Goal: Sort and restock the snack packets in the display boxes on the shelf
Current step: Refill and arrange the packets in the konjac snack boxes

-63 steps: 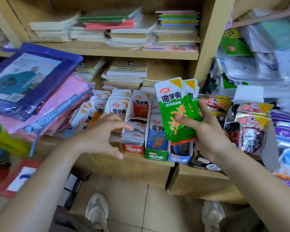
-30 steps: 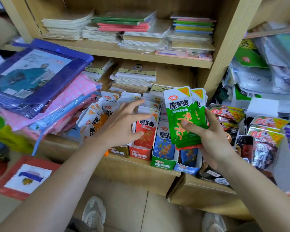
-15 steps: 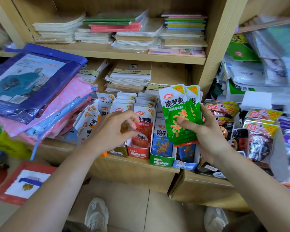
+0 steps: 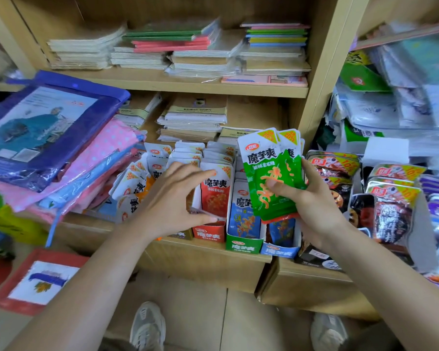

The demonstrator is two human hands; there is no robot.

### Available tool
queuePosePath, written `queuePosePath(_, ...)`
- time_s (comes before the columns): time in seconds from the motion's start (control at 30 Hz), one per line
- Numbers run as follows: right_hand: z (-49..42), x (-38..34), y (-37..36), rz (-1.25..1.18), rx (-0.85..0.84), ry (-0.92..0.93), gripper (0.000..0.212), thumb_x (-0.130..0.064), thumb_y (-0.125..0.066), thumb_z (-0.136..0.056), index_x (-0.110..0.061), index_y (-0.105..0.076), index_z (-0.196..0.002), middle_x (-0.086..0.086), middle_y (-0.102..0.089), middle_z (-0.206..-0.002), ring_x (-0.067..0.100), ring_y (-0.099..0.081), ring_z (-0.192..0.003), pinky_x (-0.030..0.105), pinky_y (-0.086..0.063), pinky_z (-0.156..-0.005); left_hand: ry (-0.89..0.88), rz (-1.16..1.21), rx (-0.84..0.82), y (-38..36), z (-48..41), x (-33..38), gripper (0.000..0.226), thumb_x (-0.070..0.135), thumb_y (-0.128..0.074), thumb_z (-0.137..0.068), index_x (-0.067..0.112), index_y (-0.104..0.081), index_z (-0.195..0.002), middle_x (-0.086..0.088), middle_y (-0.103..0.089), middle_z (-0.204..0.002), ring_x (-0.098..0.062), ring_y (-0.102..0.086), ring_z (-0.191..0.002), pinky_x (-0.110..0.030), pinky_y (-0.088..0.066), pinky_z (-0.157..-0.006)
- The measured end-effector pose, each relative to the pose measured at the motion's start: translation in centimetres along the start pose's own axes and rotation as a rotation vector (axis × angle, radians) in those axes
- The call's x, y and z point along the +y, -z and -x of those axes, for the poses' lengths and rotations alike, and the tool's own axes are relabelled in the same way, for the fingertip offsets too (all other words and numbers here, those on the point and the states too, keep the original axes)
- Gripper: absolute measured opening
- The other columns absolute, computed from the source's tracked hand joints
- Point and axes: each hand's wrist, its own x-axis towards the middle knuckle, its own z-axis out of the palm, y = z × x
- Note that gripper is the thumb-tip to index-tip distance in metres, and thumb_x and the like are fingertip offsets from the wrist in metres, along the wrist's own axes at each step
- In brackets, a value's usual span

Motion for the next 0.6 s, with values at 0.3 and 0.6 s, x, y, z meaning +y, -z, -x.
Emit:
queuePosePath(0.3, -0.4, 0.5, 0.1, -0.004, -0.007, -0.010, 0.103, -0.016, -0.092, -0.069, -0.022, -0.034, -0.154, 0.002, -0.069, -0.129, 0.027, -0.070, -0.112, 0.056, -0.054, -0.098, 0.007, -0.129, -0.069, -0.5, -0.6, 0.7, 0.110, 0.082, -0.051, -0.069, 0.033, -0.016, -0.161, 0.016, -0.015, -0.165, -0.015, -0.016, -0.148, -0.042, -0.028, -0.116)
queuePosePath(0.6, -0.5, 0.4, -0.2, -0.010, 0.001, -0.007, 0.092, -0.009, -0.086, -0.076, -0.018, -0.036, -0.152, 0.003, -0.072, -0.124, 0.027, -0.072, -0.107, 0.052, -0.059, -0.088, -0.092, 0.011, 0.081, 0.2, 0.4, 0.6, 0.057, 0.044, -0.088, -0.067, 0.034, -0.068, -0.119, 0.020, -0.057, -0.103, -0.007, -0.047, -0.103, -0.027, -0.041, -0.086)
